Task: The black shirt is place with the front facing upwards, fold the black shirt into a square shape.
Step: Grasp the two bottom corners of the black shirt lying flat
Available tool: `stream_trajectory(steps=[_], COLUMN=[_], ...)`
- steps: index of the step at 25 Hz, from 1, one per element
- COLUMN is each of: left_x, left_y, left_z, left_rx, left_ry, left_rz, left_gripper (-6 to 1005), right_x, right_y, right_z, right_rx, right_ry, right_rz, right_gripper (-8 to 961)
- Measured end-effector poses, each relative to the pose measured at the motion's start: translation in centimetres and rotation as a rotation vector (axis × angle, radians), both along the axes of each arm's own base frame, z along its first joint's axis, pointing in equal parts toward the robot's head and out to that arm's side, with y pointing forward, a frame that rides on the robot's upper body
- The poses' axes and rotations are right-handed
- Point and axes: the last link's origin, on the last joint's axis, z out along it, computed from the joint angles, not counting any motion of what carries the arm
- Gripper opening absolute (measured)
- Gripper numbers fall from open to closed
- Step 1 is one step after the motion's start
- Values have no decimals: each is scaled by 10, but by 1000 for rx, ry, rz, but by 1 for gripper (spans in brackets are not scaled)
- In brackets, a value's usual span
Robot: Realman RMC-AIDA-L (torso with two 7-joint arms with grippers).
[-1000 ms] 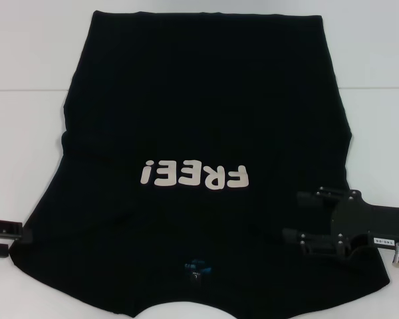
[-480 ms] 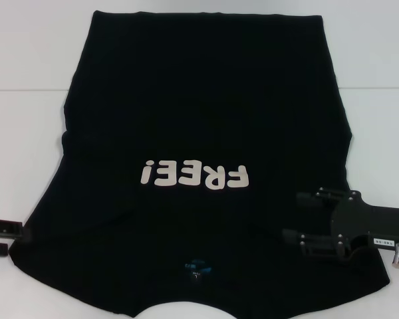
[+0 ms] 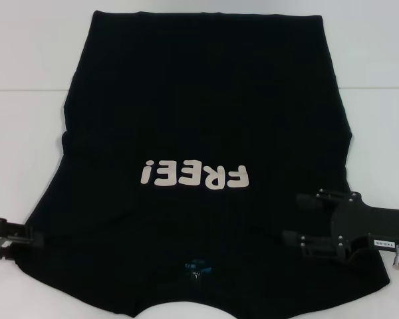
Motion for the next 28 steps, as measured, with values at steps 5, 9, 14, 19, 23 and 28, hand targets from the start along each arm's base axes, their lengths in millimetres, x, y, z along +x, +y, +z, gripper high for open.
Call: stream_trajectory(steps=[5, 9, 14, 19, 23, 28], left_x=[3, 5, 3, 2, 2, 2], left_y=[2, 3, 4, 5, 6, 6], left_z=[-2, -1, -1, -2, -2, -1], left_rx=[-7, -20, -20, -24, -21, -24], left_ry=[0, 9, 37, 54, 61, 61], left_rz=[-9, -17, -26, -28, -24, -24], left_gripper=[671, 670, 597, 411, 241, 54], right_x=[0, 0, 1, 1, 1, 1], right_y=[-1, -1, -1, -1, -1, 1], right_z=[0, 0, 1, 1, 2, 6], right_rx=[-1, -1, 0, -2, -3, -11], right_ry=[1, 1, 4, 9, 10, 16], right_rz=[-1, -2, -4, -4, -7, -34], right_gripper=[834, 832, 831, 830, 829, 829])
